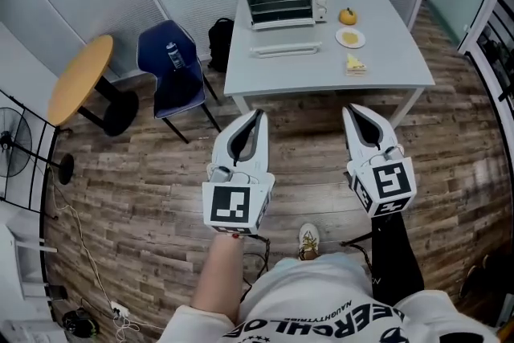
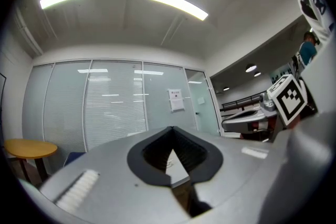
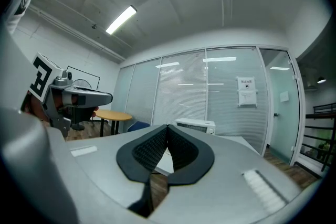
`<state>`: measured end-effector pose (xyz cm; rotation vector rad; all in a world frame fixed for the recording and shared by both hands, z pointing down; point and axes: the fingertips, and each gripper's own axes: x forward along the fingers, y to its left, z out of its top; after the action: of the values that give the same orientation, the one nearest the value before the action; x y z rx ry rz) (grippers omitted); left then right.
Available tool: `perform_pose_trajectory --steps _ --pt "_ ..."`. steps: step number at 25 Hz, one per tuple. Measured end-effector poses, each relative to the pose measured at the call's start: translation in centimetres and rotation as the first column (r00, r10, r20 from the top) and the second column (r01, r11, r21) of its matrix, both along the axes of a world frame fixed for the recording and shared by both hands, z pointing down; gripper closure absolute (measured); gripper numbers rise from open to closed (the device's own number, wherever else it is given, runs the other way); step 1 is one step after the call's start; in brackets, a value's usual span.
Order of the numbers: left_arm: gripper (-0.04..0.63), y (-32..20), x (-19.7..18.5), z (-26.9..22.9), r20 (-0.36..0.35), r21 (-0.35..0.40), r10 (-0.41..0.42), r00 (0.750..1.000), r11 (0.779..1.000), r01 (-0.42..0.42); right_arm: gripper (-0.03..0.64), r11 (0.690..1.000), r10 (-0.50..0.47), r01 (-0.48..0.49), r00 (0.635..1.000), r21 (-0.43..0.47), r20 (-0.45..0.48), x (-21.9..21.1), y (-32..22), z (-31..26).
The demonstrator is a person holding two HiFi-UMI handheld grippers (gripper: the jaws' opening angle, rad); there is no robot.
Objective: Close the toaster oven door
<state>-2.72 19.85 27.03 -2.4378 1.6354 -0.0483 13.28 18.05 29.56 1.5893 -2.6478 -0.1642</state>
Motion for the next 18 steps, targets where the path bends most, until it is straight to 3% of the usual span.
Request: perform_pose_trajectory --steps 9,18 --pt "0.540 -5.5 0.6 0.5 0.011 0.029 -0.023 1.000 0.999 0.022 0.617 1.000 -0.025 0.025 1.000 0.004 0.015 0.6 -6.0 0.4" --pt "0.540 -9.2 -0.4 1.1 0.018 0.012 -0.032 0.999 0.999 0.031 0.617 1.000 -0.026 0.026 0.999 0.004 0.027 -0.2 -10.1 1.0"
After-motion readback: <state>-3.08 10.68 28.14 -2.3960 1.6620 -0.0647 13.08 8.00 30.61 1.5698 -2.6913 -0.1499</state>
